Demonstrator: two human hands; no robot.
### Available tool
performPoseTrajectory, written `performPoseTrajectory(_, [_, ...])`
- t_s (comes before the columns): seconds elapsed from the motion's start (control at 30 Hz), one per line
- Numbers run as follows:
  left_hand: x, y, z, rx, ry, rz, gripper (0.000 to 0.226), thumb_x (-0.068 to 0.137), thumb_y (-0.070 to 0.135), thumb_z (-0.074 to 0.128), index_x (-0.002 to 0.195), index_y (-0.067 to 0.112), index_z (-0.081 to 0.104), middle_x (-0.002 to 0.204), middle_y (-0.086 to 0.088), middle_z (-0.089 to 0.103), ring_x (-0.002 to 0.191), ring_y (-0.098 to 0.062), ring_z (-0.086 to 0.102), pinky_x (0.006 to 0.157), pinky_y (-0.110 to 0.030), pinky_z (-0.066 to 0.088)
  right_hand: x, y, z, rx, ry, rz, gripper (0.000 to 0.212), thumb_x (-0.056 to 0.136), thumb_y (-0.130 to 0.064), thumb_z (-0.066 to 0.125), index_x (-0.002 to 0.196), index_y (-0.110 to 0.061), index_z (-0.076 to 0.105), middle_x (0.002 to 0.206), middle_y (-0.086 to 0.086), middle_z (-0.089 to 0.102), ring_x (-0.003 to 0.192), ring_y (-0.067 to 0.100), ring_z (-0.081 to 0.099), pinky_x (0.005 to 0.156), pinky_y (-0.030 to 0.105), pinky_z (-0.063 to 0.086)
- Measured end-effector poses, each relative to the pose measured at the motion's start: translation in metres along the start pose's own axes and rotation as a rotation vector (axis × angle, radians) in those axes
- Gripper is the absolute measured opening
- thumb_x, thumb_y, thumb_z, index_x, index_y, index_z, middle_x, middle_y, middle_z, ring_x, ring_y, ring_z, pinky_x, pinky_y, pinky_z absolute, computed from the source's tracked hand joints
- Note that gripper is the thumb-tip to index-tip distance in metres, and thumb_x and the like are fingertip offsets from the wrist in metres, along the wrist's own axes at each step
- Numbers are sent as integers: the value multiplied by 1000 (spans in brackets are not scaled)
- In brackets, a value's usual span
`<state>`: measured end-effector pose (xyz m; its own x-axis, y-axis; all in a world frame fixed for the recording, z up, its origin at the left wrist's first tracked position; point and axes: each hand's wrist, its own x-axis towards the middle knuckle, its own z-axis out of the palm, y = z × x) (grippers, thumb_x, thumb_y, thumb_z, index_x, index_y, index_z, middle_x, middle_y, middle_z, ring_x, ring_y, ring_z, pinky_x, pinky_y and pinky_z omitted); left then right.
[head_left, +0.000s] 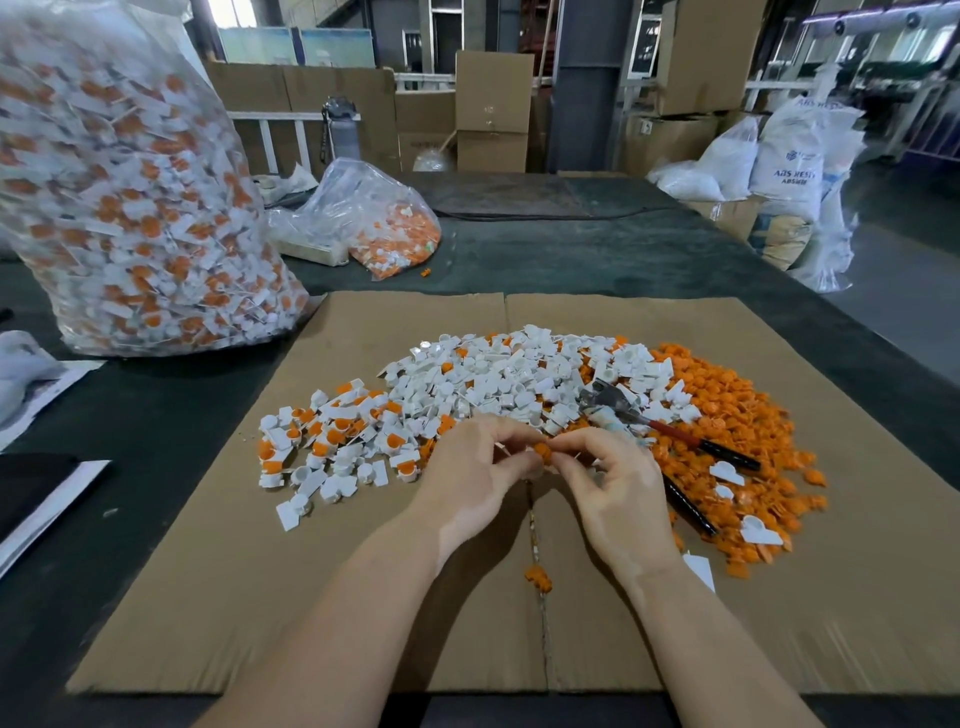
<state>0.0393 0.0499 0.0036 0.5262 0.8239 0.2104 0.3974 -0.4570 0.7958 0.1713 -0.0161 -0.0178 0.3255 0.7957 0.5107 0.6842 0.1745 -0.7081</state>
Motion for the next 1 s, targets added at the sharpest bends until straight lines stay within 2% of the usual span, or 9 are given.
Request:
performPoseTrajectory(0.17, [-7,1,1,-182,1,-27,19,85,20,67,84,39,68,68,20,65,68,1,61,65,-10,44,1,-1,-2,132,-38,65,21,84,-3,64,82,-23,68,79,-10,67,84,12,62,85,45,47])
performPoseTrajectory(0.3, [-8,1,1,-198,2,-12,22,86,20,66,83,41,67,72,16,67,70,0,61,67,-12,45,2,-2,-4,179,-25,58,23,83,4,63,81,-19,68,76,-10,67,77,2,61,73,15,47])
performPoseTrajectory(0.37, [-8,2,1,-204,1,-10,23,86,19,66,83,42,67,73,15,68,71,-1,62,68,-14,46,2,-2,-4,187,-30,58,23,83,4,62,81,-18,68,76,-10,67,78,1,61,70,10,45])
performPoseTrajectory(0.47, [-8,2,1,-225,2,-15,22,86,19,66,82,40,67,70,17,67,69,0,62,65,-10,45,2,-1,-4,169,-30,55,23,83,3,63,82,-20,68,78,-10,67,79,3,61,75,18,48])
performPoseTrajectory(0.57, [-9,2,3,-233,15,-42,17,86,19,67,83,36,67,67,13,66,67,1,62,66,-13,47,0,1,-3,116,-32,67,21,82,-2,65,83,-22,69,81,-10,67,85,11,62,84,42,49])
performPoseTrajectory(0.63, [-8,2,4,-163,16,-48,19,87,20,66,82,38,64,69,13,65,67,1,60,69,-18,49,-1,1,-2,64,-24,56,21,82,-4,67,84,-25,69,82,-10,66,86,14,61,85,49,46])
performPoseTrajectory(0.77, [-4,5,-4,-10,-43,-14,13,88,21,63,85,34,63,75,15,63,71,1,59,68,-11,43,-2,-3,0,-15,84,14,13,81,-10,70,85,-22,68,80,-16,62,83,10,58,82,50,46])
performPoseTrajectory(0.87, [-1,10,-15,237,-224,91,9,87,20,65,89,27,68,77,19,55,77,-4,56,67,-6,37,-1,-1,-1,-14,223,70,17,81,-8,68,83,-24,65,77,-19,57,80,9,54,83,50,44])
performPoseTrajectory(1.0, [-4,21,-19,419,-483,155,14,87,16,64,97,24,70,80,18,52,79,-1,49,73,-13,38,0,7,0,-115,257,112,13,83,-6,66,84,-19,67,78,-8,61,83,16,53,82,30,30])
